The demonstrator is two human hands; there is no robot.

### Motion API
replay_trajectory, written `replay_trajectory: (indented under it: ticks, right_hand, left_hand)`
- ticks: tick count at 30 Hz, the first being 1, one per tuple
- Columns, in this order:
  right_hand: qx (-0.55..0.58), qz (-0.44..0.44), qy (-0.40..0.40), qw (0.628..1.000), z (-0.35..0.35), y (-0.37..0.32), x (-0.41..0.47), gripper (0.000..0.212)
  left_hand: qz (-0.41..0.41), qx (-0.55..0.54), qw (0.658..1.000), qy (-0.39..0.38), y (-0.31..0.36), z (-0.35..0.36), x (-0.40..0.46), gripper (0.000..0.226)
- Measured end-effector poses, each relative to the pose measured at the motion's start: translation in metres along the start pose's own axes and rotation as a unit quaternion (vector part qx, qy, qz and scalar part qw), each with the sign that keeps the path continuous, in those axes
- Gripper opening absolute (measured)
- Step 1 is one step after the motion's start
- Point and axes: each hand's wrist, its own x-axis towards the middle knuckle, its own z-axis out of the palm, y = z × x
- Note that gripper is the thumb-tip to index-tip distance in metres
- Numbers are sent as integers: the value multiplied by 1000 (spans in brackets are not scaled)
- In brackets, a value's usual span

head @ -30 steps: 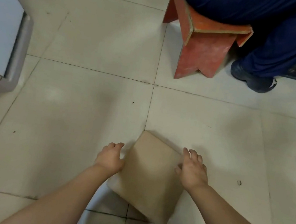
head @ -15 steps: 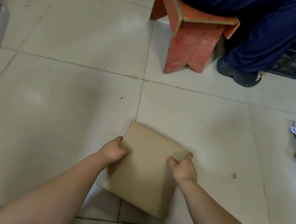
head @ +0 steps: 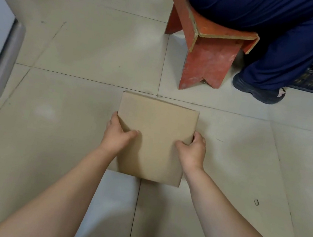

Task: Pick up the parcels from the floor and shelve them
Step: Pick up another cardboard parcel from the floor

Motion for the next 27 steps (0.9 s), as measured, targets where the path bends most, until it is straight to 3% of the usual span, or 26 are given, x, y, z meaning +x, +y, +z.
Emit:
replay_trajectory:
  ticks: [7, 11, 20, 27]
  right_hand:
    - [137, -3, -96, 986, -5, -35, -5, 48]
    - [161, -24, -171, 972, -24, -81, -24, 60]
    - [135, -56, -312, 939, -105, -257, -91, 92]
    - [93, -105, -346, 927, -181, -438, -148, 94]
  left_hand:
    - [-12, -35, 997, 72, 18, -32, -7, 87]
    - [-29, -68, 991, 109, 44, -74, -29, 88]
    - [-22, -111, 984, 137, 169, -198, -111, 78]
    - [21, -163, 972, 166, 298, -316, -206, 57]
